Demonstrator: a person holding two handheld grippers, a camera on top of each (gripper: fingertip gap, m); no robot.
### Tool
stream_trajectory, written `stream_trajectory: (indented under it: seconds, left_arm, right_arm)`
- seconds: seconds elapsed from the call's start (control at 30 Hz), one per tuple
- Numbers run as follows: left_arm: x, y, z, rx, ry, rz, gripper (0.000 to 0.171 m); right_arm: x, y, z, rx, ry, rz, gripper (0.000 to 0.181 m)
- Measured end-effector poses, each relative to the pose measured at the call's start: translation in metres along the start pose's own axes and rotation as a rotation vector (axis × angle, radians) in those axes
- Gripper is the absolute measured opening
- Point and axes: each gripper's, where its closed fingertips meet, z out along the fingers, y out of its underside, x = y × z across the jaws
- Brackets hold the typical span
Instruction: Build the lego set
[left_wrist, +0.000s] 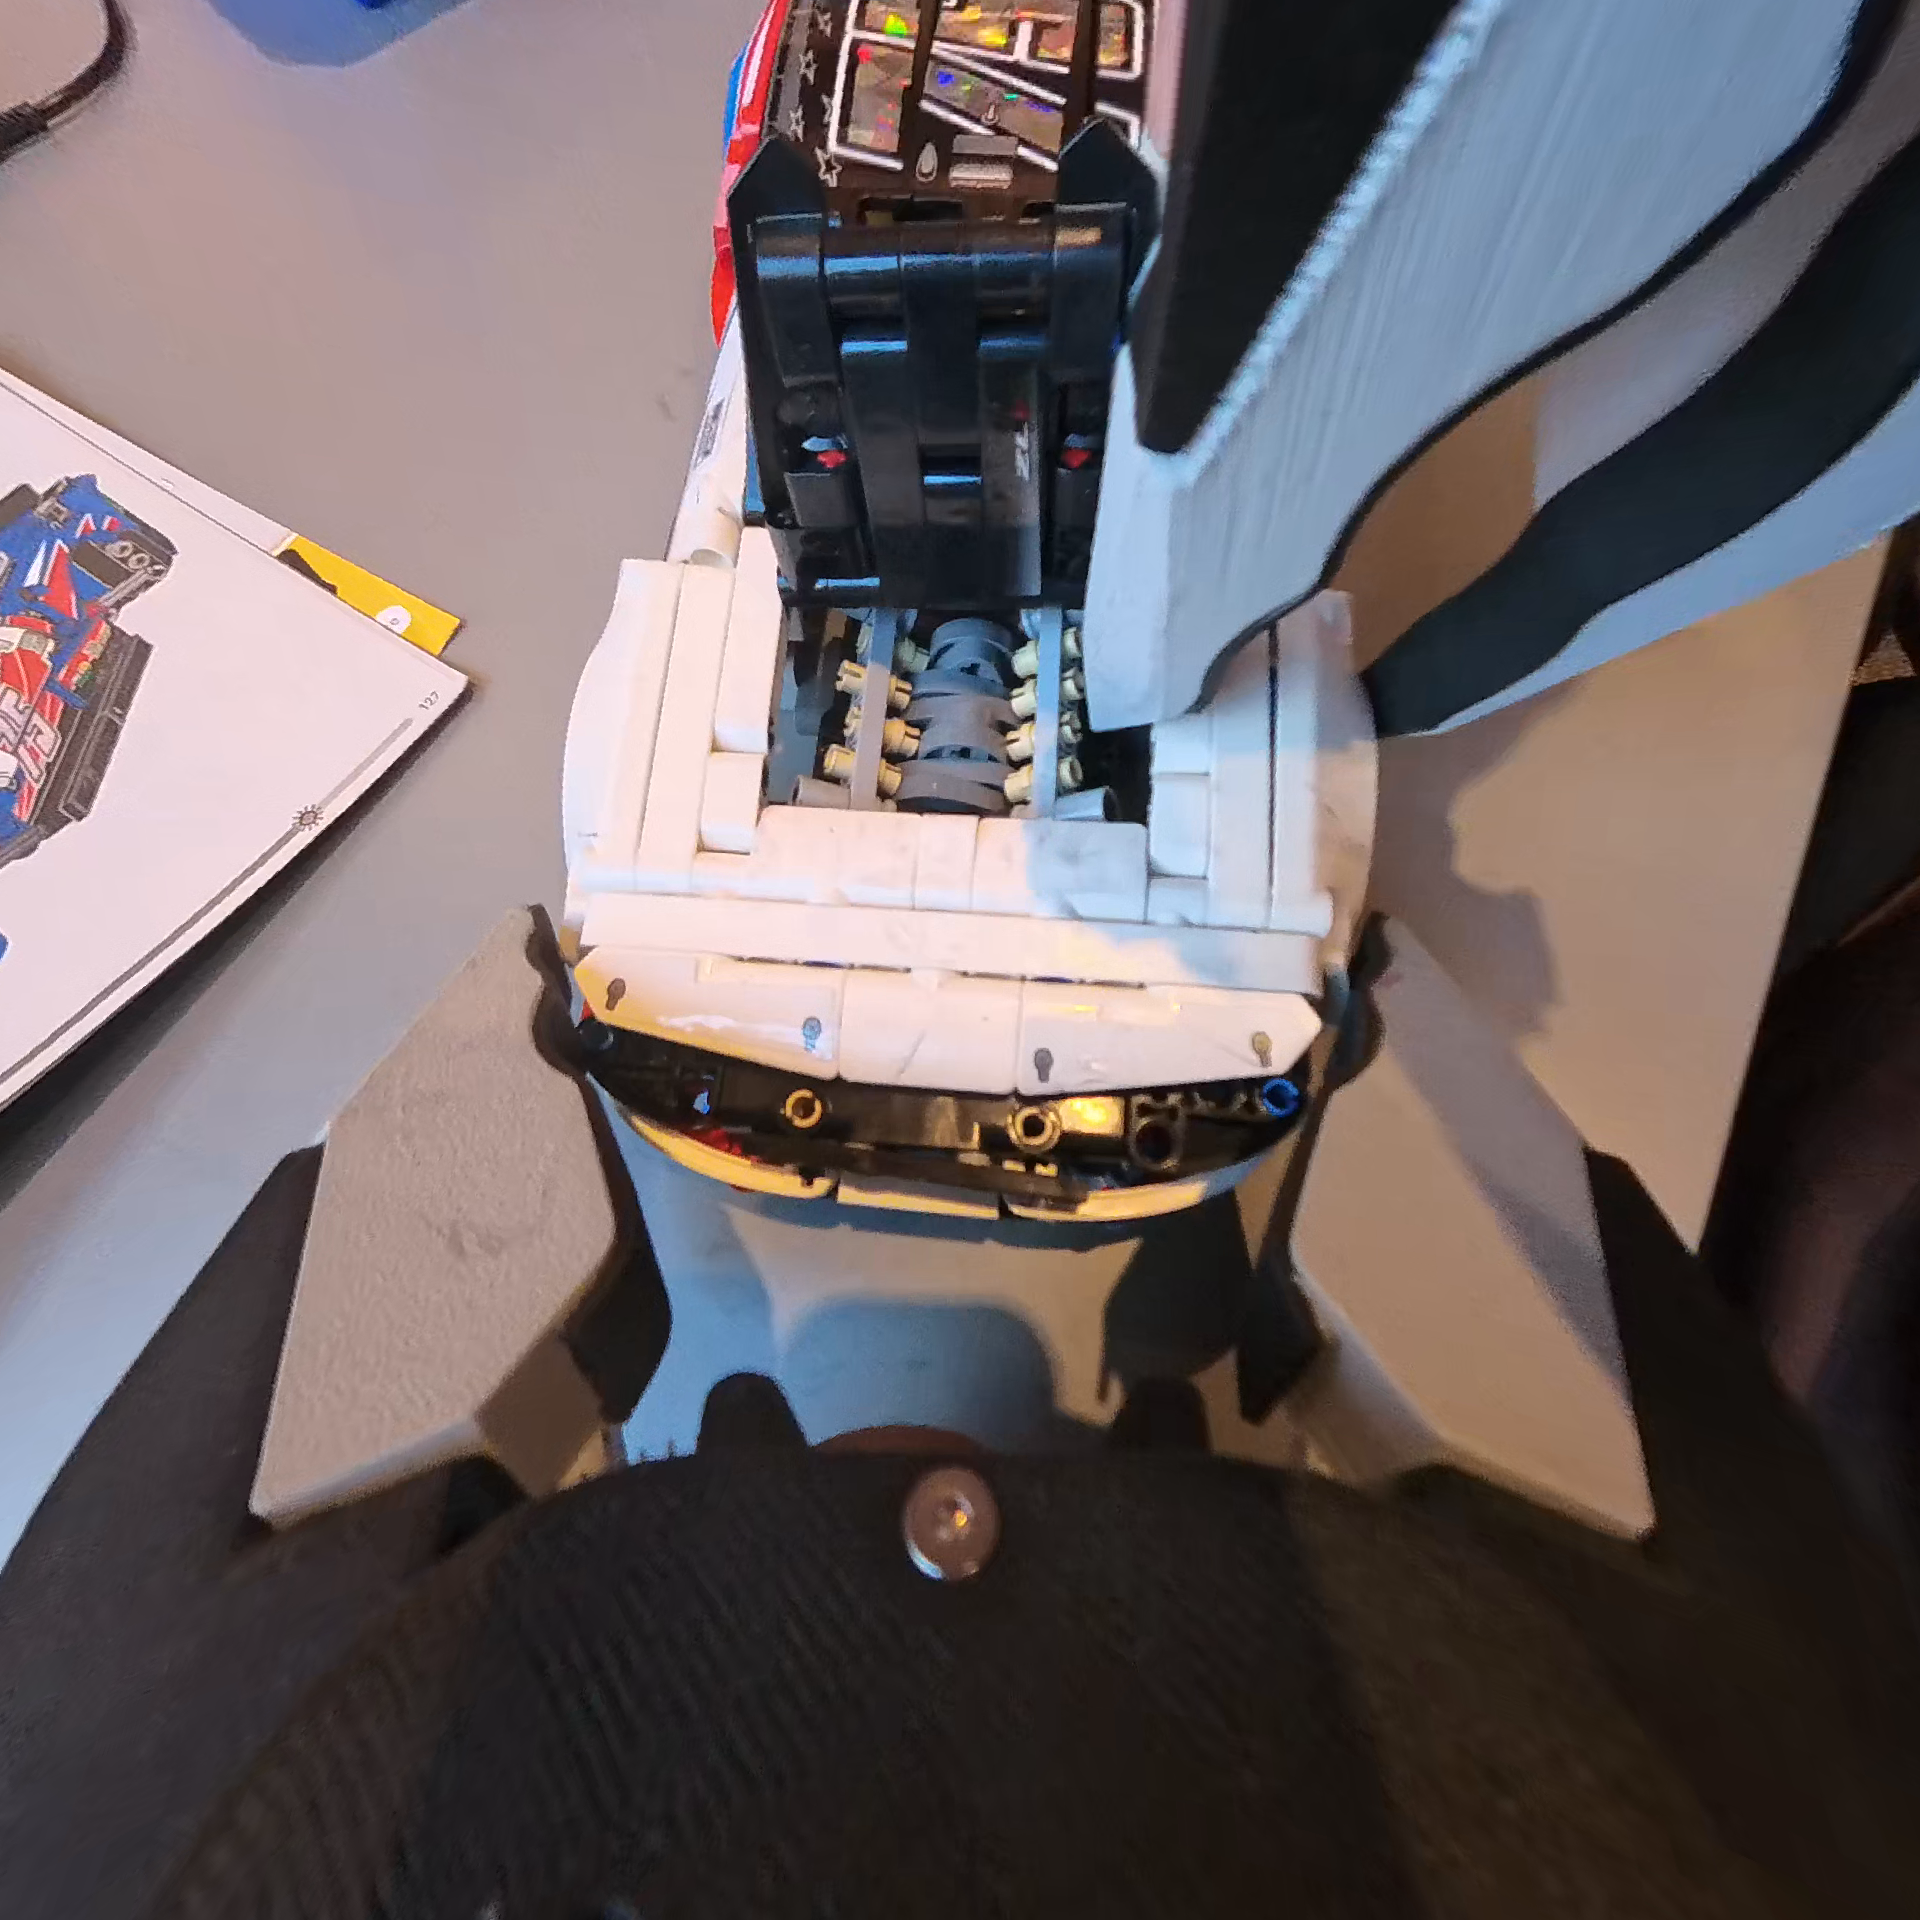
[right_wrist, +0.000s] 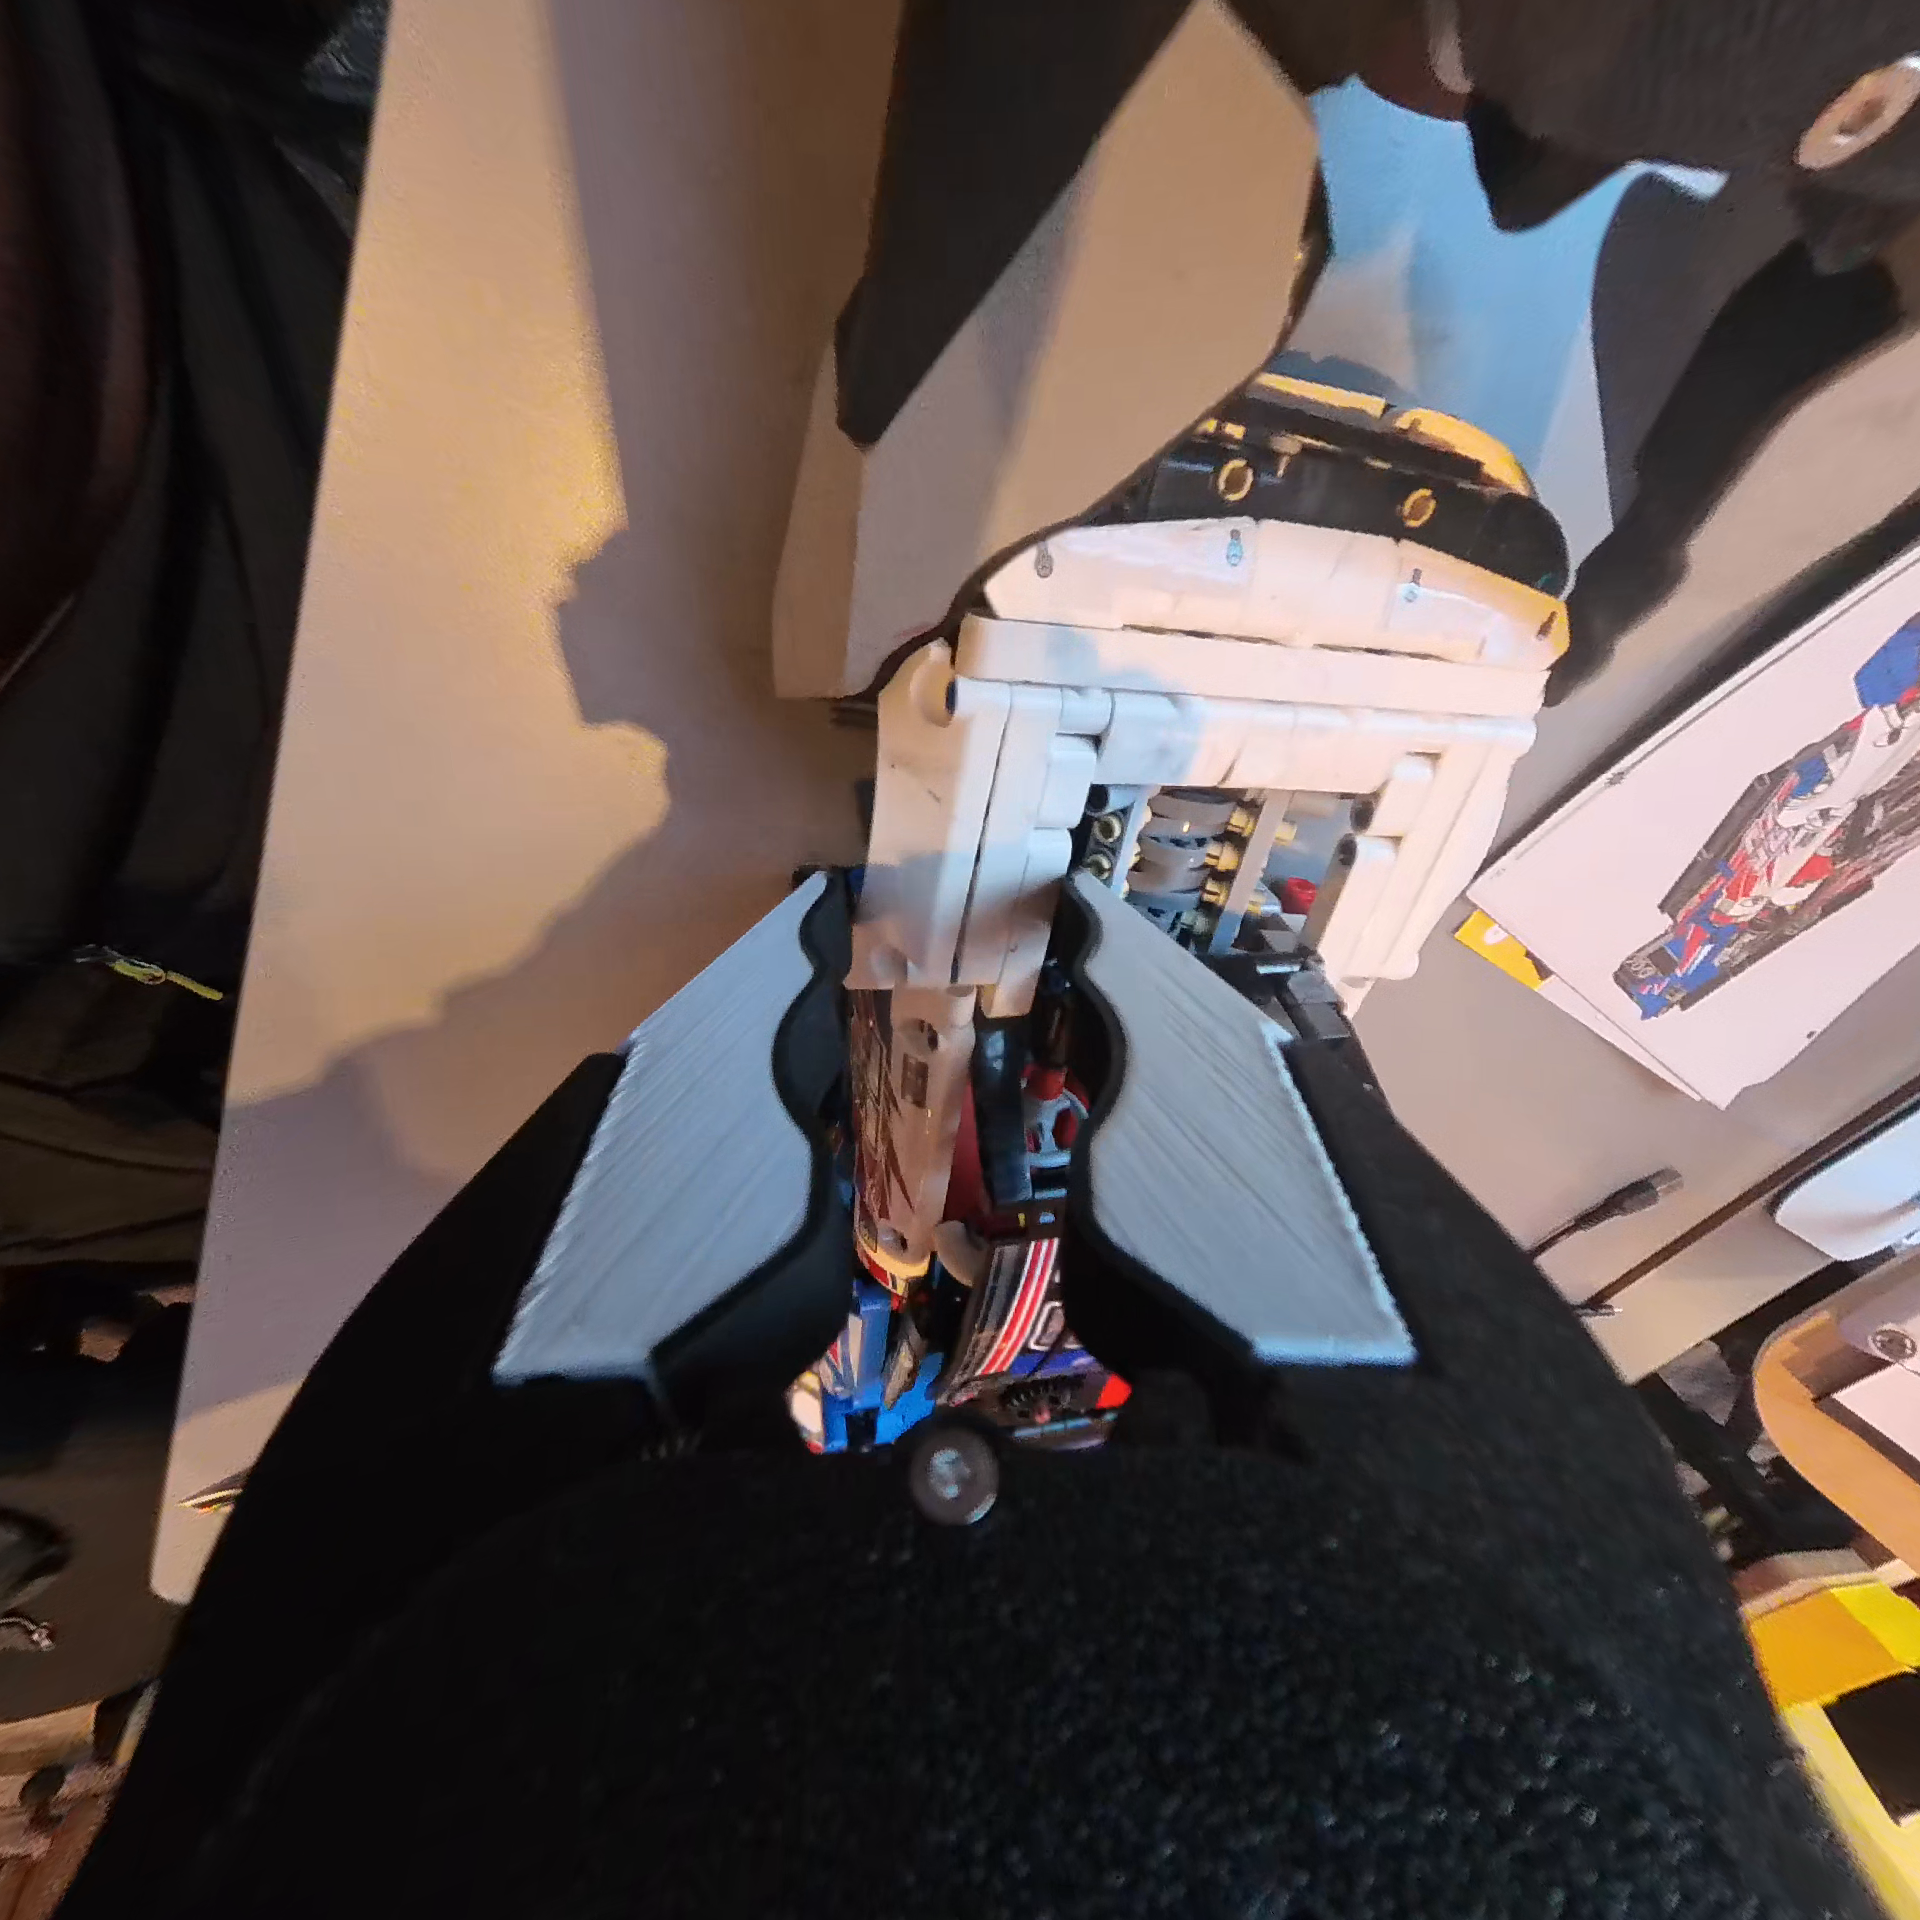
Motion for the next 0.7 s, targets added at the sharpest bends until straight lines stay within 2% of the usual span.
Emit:
stream_trajectory:
  seconds: [0.4, 0.6, 0.7]
  left_arm:
    - [0.001, 0.002, 0.002, -0.023, -0.033, -0.009, 0.140]
    - [0.002, -0.003, -0.001, 0.007, -0.016, -0.027, 0.142]
    - [0.009, -0.012, -0.012, 0.055, 0.028, -0.027, 0.141]
  right_arm:
    - [0.000, -0.002, 0.000, 0.075, -0.100, 0.019, 0.033]
    - [0.002, -0.002, -0.002, 0.127, -0.047, 0.061, 0.036]
    - [0.006, -0.017, -0.022, 0.257, 0.028, 0.153, 0.049]
